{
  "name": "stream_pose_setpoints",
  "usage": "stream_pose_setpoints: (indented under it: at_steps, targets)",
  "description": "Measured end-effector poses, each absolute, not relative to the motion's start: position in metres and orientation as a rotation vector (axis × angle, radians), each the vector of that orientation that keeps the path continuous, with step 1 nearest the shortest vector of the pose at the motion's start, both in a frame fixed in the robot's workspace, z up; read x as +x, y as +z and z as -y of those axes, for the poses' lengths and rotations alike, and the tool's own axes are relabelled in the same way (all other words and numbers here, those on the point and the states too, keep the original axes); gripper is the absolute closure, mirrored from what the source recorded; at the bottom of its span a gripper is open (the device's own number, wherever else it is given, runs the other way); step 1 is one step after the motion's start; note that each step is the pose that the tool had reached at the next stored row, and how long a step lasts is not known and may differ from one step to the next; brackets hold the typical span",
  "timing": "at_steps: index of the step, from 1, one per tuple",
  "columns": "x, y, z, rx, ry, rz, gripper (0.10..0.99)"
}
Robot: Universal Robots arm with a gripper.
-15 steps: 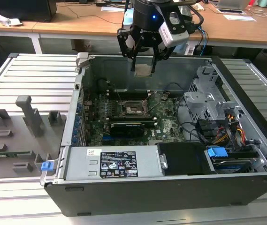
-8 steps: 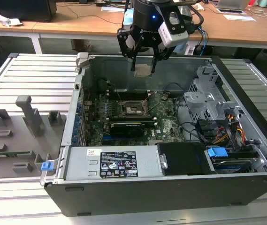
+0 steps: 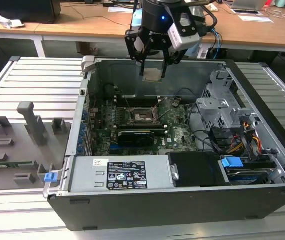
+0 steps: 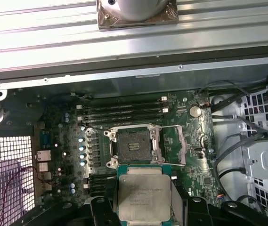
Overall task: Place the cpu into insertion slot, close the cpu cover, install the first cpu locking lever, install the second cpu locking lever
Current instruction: 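Place the cpu into insertion slot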
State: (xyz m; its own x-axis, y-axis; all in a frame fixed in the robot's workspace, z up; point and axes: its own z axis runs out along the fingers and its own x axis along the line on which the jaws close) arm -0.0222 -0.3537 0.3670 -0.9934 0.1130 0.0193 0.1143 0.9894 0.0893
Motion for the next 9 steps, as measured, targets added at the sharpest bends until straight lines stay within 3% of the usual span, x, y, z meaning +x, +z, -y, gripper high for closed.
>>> stream_pose_setpoints:
  at_steps: [9]
  targets:
    - [-0.0229,0.3669,0.3537,-0.287,-0.142,3.114,0.545]
